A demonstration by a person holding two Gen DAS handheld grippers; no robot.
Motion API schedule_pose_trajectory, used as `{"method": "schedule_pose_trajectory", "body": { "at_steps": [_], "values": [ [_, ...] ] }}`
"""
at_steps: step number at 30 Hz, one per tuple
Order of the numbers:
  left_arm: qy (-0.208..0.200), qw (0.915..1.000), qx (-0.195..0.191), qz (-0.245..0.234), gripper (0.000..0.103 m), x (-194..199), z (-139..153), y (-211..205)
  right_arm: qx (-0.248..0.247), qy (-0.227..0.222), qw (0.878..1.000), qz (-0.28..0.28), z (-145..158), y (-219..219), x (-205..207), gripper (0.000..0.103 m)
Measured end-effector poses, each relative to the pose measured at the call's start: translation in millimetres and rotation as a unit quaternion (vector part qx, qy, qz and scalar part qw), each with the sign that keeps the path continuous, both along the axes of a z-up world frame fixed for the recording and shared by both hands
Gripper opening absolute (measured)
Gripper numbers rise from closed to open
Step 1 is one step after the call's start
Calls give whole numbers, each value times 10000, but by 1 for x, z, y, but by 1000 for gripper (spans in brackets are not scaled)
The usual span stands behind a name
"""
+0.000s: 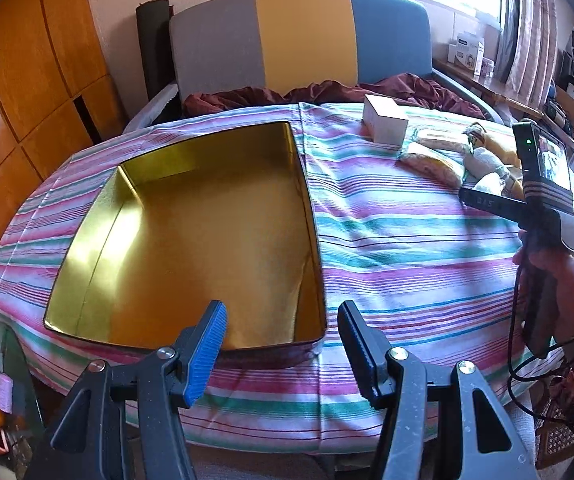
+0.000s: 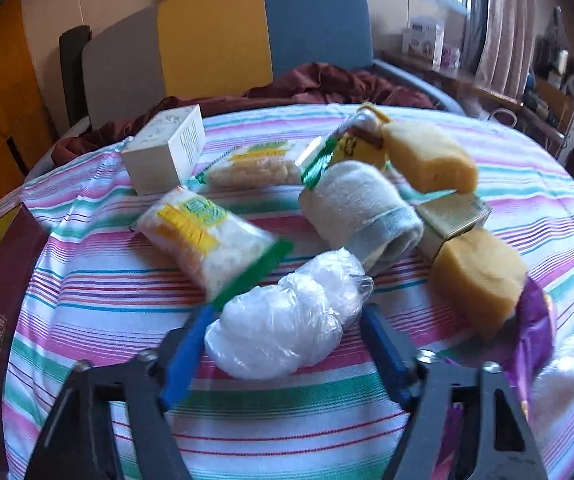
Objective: Organize objects
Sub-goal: 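Move both tools from the gold tray toward the cluster of items, then grasp the clear WEIDAN snack bag with the left tool while the right tool grasps the plastic-wrapped bundle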
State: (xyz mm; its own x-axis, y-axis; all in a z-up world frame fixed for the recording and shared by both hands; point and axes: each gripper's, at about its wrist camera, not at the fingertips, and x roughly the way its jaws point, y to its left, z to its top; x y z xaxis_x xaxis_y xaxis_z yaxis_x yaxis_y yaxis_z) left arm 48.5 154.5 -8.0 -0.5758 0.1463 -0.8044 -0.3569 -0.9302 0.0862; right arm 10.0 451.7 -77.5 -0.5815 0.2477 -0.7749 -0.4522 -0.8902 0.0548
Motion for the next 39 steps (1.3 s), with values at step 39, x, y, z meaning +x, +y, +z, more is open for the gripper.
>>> {"method": "schedule_pose_trajectory", "body": {
  "at_steps": [39],
  "values": [
    [-1692,9671,1891,-203,67,-135,-38,175,-7,581,9948,-834,-1,13,55,62]
  ]
}}
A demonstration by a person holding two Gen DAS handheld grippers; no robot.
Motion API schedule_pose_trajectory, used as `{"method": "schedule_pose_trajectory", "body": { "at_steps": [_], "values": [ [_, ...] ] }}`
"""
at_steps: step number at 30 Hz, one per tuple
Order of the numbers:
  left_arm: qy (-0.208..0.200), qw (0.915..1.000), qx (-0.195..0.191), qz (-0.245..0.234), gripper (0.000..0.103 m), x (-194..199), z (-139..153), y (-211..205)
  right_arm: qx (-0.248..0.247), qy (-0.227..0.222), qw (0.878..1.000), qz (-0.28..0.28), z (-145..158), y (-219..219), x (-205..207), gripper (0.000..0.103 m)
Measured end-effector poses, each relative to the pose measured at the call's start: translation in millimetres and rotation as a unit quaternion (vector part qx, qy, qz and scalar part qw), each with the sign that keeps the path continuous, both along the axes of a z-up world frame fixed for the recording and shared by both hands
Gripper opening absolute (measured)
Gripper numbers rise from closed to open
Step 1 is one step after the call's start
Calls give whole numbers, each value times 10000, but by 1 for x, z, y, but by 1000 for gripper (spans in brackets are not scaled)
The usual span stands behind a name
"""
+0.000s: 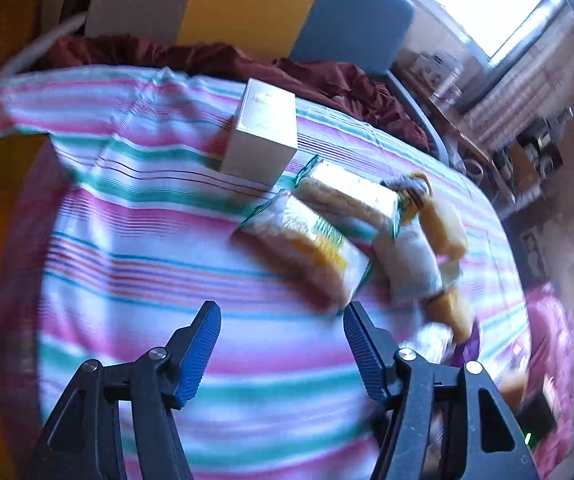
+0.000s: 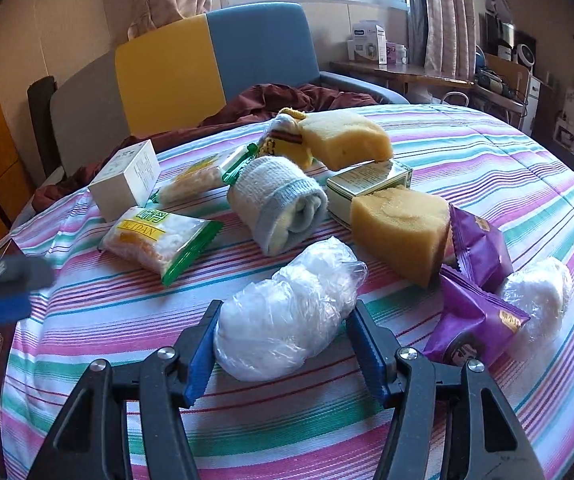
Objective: Organize objects
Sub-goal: 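Grasp the clear WEIDAN snack bag with the left tool while the right tool grasps the plastic-wrapped bundle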
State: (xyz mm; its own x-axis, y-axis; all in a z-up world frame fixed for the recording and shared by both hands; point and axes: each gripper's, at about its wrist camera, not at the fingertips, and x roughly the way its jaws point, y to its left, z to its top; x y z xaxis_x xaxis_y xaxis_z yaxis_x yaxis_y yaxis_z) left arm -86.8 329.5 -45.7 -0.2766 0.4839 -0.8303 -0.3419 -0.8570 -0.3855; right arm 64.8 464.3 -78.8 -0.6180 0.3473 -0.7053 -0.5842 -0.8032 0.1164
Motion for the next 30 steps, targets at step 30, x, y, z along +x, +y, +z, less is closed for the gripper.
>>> {"method": "schedule_pose_trajectory", "body": {
  "at_steps": [30],
  "values": [
    [503,9889,-1397,-9,78,-24,-16,32,-199,226,9995,32,-1,4,6,64]
  ]
}}
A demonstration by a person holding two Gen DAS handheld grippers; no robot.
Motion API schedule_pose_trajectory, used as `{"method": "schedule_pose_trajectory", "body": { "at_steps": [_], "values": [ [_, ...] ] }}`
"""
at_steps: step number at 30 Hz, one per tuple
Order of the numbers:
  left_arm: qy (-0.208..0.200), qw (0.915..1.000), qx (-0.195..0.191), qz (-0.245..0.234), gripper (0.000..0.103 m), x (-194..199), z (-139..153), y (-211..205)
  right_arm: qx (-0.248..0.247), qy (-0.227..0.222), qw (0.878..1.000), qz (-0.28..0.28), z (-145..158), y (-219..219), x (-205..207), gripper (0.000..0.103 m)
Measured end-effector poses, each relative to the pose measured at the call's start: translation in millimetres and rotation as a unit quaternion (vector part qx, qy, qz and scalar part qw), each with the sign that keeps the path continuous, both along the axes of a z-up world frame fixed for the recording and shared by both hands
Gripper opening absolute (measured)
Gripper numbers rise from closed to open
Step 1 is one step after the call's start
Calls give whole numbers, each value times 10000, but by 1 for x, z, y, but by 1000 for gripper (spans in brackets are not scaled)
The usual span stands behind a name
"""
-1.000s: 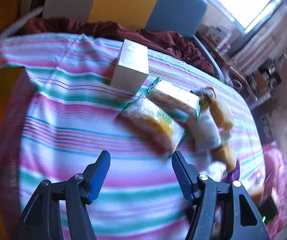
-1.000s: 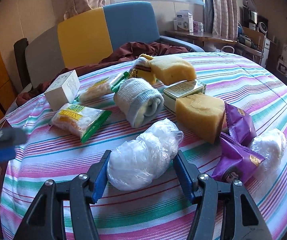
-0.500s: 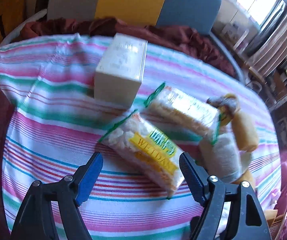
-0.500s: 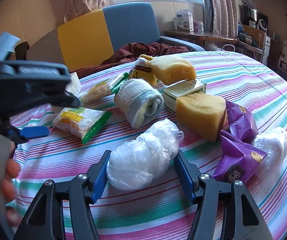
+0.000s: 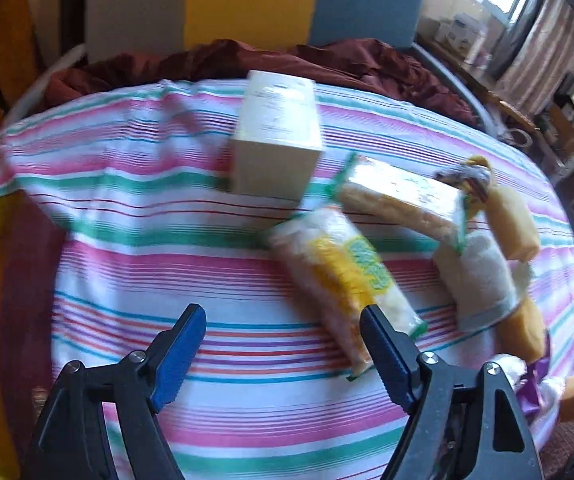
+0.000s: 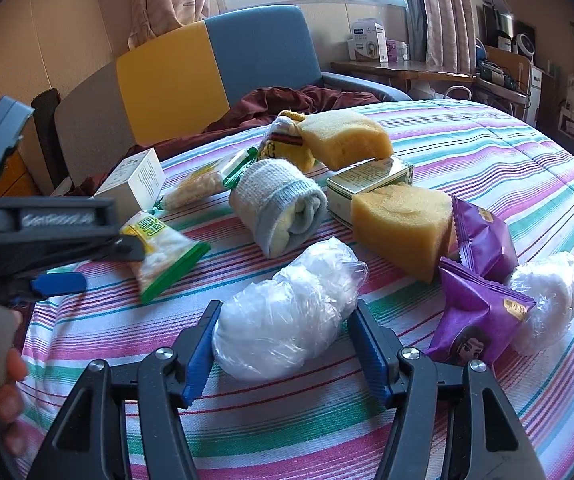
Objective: Organize objects
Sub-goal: 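Grasp the clear WEIDAN snack bag with the left tool while the right tool grasps the plastic-wrapped bundle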
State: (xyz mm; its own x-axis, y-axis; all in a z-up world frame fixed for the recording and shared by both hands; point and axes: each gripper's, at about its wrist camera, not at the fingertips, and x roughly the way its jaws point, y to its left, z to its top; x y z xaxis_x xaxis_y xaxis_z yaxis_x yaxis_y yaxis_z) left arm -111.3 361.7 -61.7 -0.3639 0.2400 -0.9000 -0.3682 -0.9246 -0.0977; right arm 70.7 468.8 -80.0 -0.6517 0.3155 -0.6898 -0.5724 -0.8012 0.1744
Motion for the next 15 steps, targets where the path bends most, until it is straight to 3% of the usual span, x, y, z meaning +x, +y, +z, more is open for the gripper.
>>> {"method": "schedule_pose_trajectory", "body": {
  "at_steps": [6,10,15],
  "values": [
    [176,9985,479,177,79,1,8,6,0,1,10000,-2,0,0,0,64],
    [32,9998,212,26,79,0,-8,34,0,0,10000,-2,0,0,0,64],
    [357,9988,223,-247,80,10,-12,34,-19,16,10000,1,0,1,0,64]
  ]
}}
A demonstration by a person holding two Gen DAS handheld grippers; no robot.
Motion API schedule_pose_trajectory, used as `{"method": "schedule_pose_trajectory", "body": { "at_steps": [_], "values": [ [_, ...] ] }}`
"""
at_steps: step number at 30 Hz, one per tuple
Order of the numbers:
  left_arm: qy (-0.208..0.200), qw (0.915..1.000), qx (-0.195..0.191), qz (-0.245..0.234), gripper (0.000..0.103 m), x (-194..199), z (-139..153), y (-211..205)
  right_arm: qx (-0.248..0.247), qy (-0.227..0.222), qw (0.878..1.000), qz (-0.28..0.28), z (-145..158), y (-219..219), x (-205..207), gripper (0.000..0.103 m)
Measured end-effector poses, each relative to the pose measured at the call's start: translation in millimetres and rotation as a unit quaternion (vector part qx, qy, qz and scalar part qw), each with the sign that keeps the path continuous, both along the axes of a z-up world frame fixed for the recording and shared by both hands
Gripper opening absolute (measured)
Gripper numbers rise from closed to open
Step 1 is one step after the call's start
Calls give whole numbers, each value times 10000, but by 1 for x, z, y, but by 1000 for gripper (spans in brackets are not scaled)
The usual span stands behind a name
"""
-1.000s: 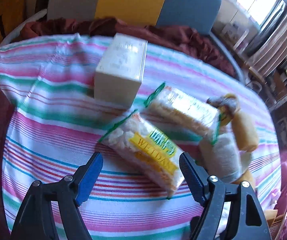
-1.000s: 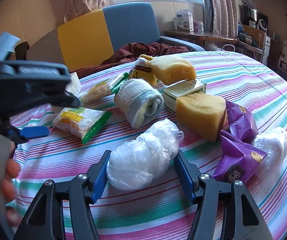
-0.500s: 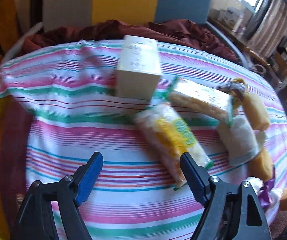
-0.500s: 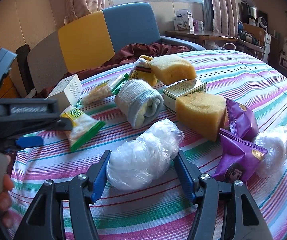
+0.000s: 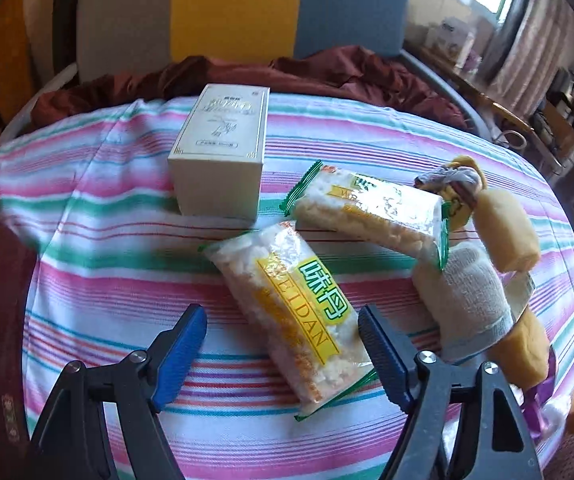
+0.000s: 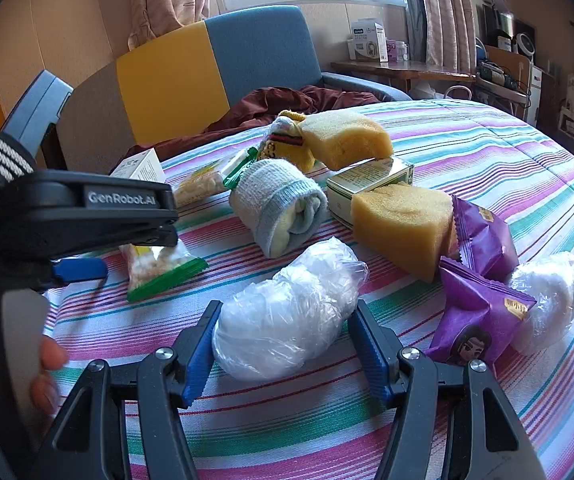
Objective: Organize objects
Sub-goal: 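Grasp the clear WEIDAN snack bag with the left tool while the right tool grasps the plastic-wrapped bundle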
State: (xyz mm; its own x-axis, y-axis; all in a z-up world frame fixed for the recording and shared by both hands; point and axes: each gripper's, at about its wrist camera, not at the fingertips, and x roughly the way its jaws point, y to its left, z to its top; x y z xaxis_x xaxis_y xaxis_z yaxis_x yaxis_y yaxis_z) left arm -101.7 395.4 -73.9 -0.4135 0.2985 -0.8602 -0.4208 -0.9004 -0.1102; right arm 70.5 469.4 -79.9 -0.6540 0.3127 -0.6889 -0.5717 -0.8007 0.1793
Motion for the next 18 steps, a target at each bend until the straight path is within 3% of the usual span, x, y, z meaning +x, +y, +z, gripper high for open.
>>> {"method": "schedule_pose_trajectory", "body": {
  "at_steps": [3,8,10,12,18],
  "values": [
    [28,9997,198,-111,75,3,0,-14,4,-4,10000,-1,0,0,0,64],
    [150,9999,-63,-36,66,5,10,-30,0,2,10000,0,0,0,0,64],
    [-15,9997,254,-21,65,3,13,-34,17,-11,10000,-3,0,0,0,64],
    [47,9995,313,-80,67,5,15,-28,33,-29,10000,-3,0,0,-1,64],
    [563,9953,-463,-631,65,11,-2,2,12,-13,10000,1,0,0,-2,64]
  ]
}}
